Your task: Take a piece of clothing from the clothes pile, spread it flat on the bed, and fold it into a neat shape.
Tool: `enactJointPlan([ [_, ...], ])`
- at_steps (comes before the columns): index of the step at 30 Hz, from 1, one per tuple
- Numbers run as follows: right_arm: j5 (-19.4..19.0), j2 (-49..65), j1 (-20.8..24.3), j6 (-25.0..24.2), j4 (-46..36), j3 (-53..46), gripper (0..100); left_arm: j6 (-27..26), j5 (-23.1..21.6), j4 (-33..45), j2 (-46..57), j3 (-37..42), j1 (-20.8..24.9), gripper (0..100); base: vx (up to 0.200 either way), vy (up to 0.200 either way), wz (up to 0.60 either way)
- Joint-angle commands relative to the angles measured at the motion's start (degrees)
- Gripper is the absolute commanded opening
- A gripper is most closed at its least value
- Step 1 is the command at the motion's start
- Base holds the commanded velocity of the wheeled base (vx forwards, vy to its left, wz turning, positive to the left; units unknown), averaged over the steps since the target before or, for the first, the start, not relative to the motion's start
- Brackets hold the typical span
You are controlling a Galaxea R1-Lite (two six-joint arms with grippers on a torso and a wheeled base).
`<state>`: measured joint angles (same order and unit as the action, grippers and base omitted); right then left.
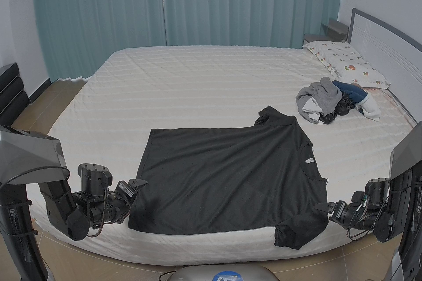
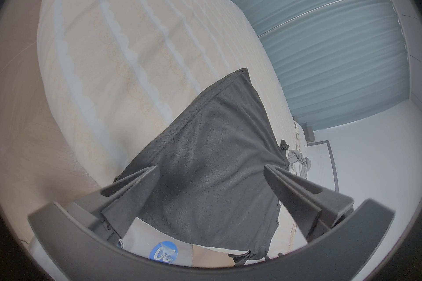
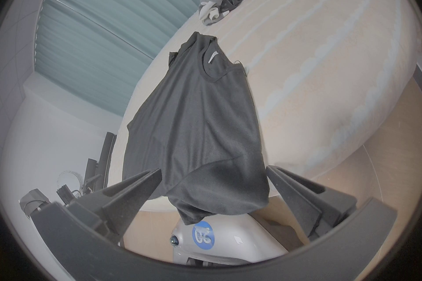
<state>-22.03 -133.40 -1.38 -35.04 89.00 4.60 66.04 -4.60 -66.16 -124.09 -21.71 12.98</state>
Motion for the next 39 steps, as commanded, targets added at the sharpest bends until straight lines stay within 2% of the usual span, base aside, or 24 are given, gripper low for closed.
enactJointPlan([
  [1,0.06,-1.77,0.32,0.76,0.47,-0.82,100,-0.12,0.11,-0.02,0.16,0.18,0.02,100,0.0,0.0,0.0],
  [9,-0.03,-2.83,0.15,2.69,0.56,-0.73,100,-1.7,0.2,-2.22,0.51,2.2,-0.06,100,0.0,0.0,0.0],
  [13,-0.03,-3.44,0.94,2.6,0.56,-0.03,100,-6.71,0.46,-4.07,0.07,4.66,-0.06,100,0.0,0.0,0.0],
  [14,0.06,-3.62,1.11,2.69,0.56,-0.03,0,-7.33,0.46,-4.15,0.07,5.1,-0.06,100,0.0,0.0,0.0],
  [21,0.5,-3.71,0.06,3.83,0.47,-0.9,0,-11.1,0.38,-4.07,-0.01,7.12,-0.06,100,0.0,0.0,0.0],
  [25,0.41,-3.18,-1.87,6.82,0.47,-2.31,0,-14.09,0.46,-4.07,-1.42,7.91,0.02,100,0.0,0.0,0.0],
  [26,0.41,-3.36,-2.67,9.2,0.47,-3.1,0,-14.97,0.73,-4.07,-2.39,7.91,0.02,100,0.0,0.0,0.0],
  [30,0.41,-3.09,-4.25,12.98,0.56,-4.33,0,-16.2,0.73,-4.07,-3.18,8.62,0.46,100,0.0,0.0,0.0],
  [35,0.41,-2.92,-5.21,14.73,0.56,-4.6,0,-17.08,0.99,-4.15,-4.06,9.32,2.66,100,0.0,0.0,0.0],
  [39,0.32,-2.48,-6.53,15.96,0.47,-4.6,0,-17.26,2.93,-4.15,-5.2,9.06,3.54,100,0.0,0.0,0.0],
])
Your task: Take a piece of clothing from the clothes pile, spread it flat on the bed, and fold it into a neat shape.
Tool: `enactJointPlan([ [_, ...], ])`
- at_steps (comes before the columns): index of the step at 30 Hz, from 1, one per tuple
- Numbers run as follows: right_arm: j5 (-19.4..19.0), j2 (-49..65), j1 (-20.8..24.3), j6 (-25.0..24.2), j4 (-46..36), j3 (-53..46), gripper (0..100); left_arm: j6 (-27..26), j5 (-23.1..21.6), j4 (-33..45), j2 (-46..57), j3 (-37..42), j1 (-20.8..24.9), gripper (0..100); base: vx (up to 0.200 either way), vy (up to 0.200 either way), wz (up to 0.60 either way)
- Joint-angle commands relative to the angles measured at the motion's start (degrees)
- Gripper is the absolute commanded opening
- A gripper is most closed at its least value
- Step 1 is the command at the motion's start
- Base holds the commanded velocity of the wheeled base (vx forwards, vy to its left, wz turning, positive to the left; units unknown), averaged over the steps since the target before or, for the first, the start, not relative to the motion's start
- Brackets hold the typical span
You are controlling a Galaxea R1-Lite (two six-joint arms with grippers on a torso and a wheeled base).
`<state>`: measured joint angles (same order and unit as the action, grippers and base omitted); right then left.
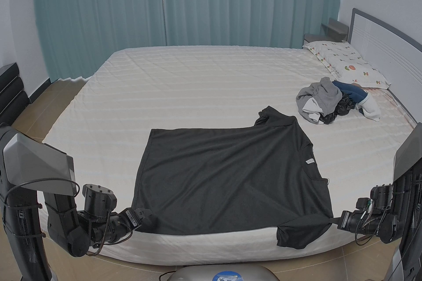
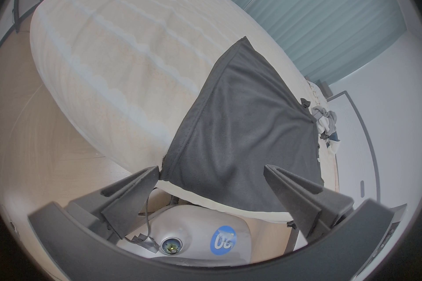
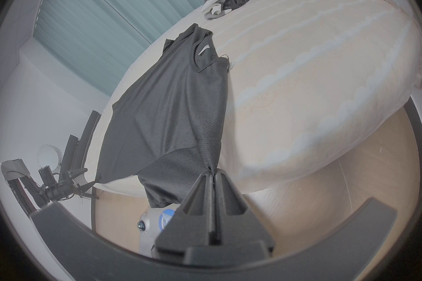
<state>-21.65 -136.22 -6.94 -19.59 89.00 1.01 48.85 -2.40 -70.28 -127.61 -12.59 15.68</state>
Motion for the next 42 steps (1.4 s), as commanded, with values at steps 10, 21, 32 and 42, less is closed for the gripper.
enactJointPlan([
  [10,-0.06,-0.72,-0.89,1.92,0.38,-1.01,0,-3.5,4.6,-1.26,-4.93,-1.21,2.25,100,0.0,0.0,0.0],
  [21,-0.06,-0.45,-0.89,1.92,0.38,-1.01,0,-4.38,6.18,-2.06,-6.6,-3.14,3.22,0,0.0,0.0,0.0],
  [32,-0.06,2.45,-1.41,7.11,-5.77,-1.01,0,-6.4,9.61,-1.97,-6.42,0.64,2.96,0,0.0,0.0,0.0],
  [42,0.03,6.4,-2.82,9.31,-7.7,-1.01,0,-8.33,12.33,-1.44,-4.14,2.31,2.78,0,0.0,0.0,0.0],
])
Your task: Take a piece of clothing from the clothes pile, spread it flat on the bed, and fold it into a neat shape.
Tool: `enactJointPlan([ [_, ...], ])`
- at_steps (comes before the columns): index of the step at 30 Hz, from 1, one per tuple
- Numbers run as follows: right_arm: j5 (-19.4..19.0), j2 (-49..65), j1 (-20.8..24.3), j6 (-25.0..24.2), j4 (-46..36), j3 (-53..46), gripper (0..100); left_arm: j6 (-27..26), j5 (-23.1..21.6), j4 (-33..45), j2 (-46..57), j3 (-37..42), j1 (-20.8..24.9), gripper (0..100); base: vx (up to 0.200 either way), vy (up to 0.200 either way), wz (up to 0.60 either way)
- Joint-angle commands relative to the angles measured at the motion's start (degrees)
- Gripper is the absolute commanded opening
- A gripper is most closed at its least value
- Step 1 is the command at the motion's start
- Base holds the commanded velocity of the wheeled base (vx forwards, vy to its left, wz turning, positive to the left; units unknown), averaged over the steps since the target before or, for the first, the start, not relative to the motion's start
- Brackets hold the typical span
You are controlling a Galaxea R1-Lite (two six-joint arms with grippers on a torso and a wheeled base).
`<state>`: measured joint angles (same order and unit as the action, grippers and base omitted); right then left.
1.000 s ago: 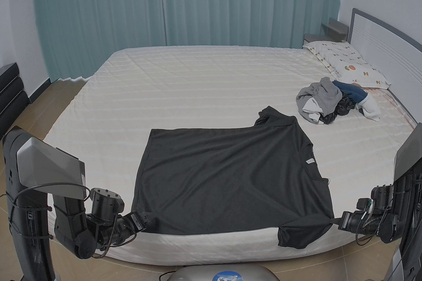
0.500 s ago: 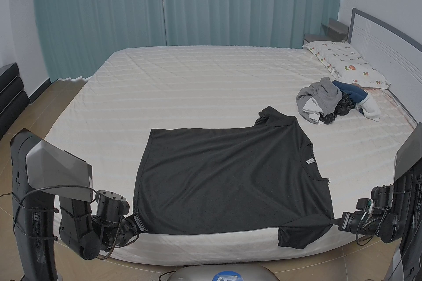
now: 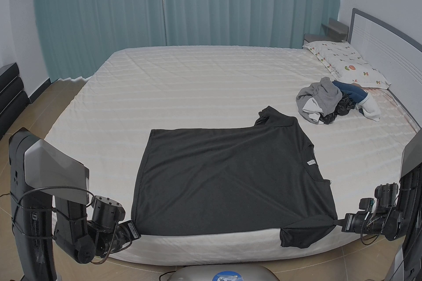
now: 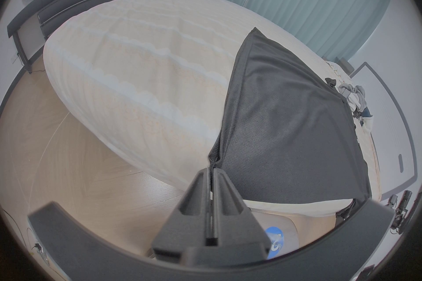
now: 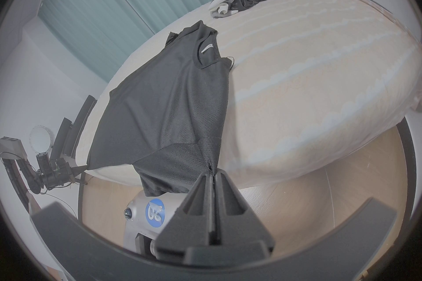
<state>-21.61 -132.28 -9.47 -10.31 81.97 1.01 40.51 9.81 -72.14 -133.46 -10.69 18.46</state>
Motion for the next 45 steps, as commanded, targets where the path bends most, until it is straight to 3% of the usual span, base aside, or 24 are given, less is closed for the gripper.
enactJointPlan([
  [1,-0.01,2.55,-0.2,0.03,-0.76,-1.01,0,-0.08,0.12,0.51,1.8,0.41,0.0,0,0.0,0.0,0.0],
  [8,0.34,0.09,-0.9,3.28,-1.11,-1.01,0,-1.57,0.12,0.6,1.98,1.99,-0.09,0,0.0,0.0,0.0],
  [12,0.34,0.18,-1.07,3.46,-1.11,-1.01,0,-3.68,0.12,0.6,1.63,2.78,-0.09,0,0.0,0.0,0.0],
  [28,0.43,-2.81,-0.46,4.07,0.38,-1.01,0,-4.03,0.12,-0.1,0.22,2.69,0.35,0,0.0,0.0,0.0],
  [29,0.43,-2.9,-0.46,3.99,0.38,-0.92,100,-4.03,0.12,-0.1,0.31,2.61,0.35,0,0.0,0.0,0.0],
  [30,0.43,-3.16,-0.46,3.99,0.47,-0.84,100,-3.95,0.12,-0.19,0.4,2.61,0.35,0,0.0,0.0,0.0],
  [31,0.43,-3.16,-0.46,3.99,0.47,-0.84,100,-3.95,0.12,-0.19,0.4,2.61,0.35,100,0.0,0.0,0.0],
  [37,-0.18,-3.34,-0.81,2.75,4.95,-0.92,100,-3.6,-0.41,-0.19,0.75,2.34,0.35,100,0.0,0.0,0.0],
  [45,-0.45,-0.26,1.74,-12.45,7.68,1.71,100,-2.1,-0.58,-5.82,3.38,2.17,-0.7,100,0.0,0.0,0.0],
])
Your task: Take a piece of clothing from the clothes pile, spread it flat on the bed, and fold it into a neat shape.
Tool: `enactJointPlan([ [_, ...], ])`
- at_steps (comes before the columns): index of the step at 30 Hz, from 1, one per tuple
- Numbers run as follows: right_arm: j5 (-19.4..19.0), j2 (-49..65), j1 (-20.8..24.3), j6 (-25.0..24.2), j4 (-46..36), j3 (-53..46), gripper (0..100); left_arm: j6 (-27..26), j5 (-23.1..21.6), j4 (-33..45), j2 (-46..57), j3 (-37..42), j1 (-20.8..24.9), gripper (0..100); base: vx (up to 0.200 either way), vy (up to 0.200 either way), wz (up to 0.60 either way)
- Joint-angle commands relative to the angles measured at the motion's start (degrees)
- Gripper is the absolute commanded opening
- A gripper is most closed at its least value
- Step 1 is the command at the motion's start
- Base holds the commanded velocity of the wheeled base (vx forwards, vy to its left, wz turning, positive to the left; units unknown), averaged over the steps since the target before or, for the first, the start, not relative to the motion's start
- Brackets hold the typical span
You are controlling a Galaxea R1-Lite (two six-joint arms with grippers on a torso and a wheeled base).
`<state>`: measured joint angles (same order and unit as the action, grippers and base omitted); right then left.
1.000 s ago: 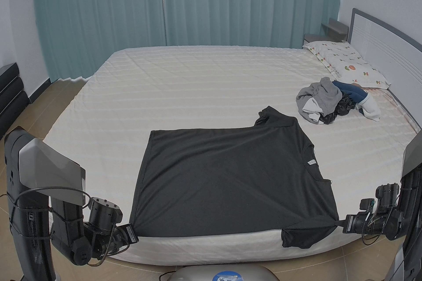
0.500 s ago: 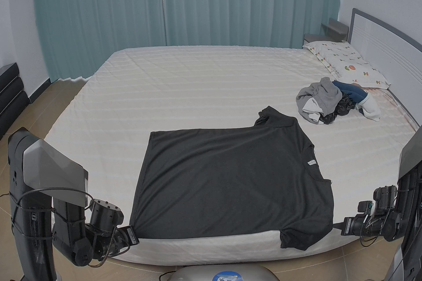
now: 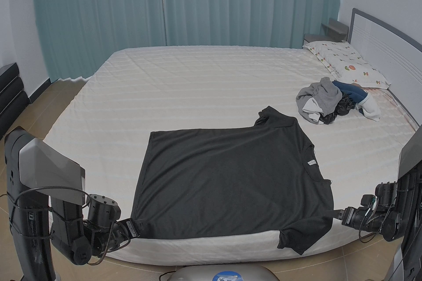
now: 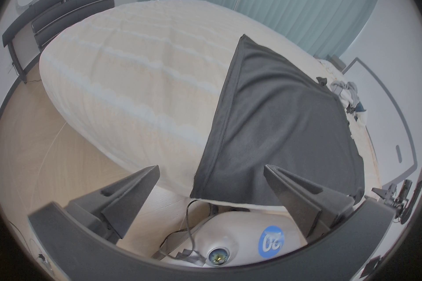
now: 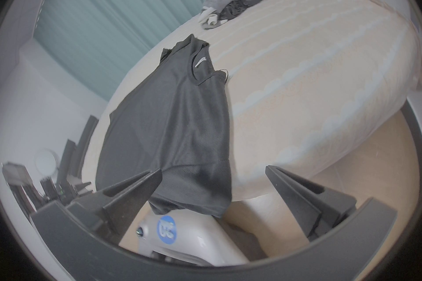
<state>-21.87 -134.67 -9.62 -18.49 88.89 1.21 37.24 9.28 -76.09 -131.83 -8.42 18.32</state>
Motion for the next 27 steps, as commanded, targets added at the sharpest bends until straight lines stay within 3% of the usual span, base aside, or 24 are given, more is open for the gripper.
enactJointPlan([
  [1,-0.19,2.31,2.5,-6.03,0.75,1.78,100,1.96,-0.05,-2.13,1.75,-0.37,-0.57,100,0.0,0.0,0.0],
  [2,-0.19,2.31,2.59,-6.29,0.75,1.87,100,2.04,-0.05,-2.13,1.75,-0.45,-0.57,100,0.0,0.0,0.0],
  [5,-0.19,3.19,4.43,-14.2,0.75,3.89,100,3.36,-0.05,-2.13,1.49,-1.77,-1.27,100,0.0,0.0,0.0],
  [10,-0.1,3.36,6.19,-23.52,0.75,6.26,100,3.45,-0.05,-2.13,1.49,-2.21,-1.36,100,0.2,0.0,0.0],
  [17,-0.28,3.36,7.68,-26.59,0.75,6.26,100,3.8,-0.14,-2.22,1.14,-2.56,-1.36,100,0.2,0.0,0.0],
  [27,-0.37,2.92,8.92,-31.78,0.67,7.14,100,5.91,-0.14,-2.22,1.49,-3.71,-1.97,100,0.0,0.0,0.0],
])
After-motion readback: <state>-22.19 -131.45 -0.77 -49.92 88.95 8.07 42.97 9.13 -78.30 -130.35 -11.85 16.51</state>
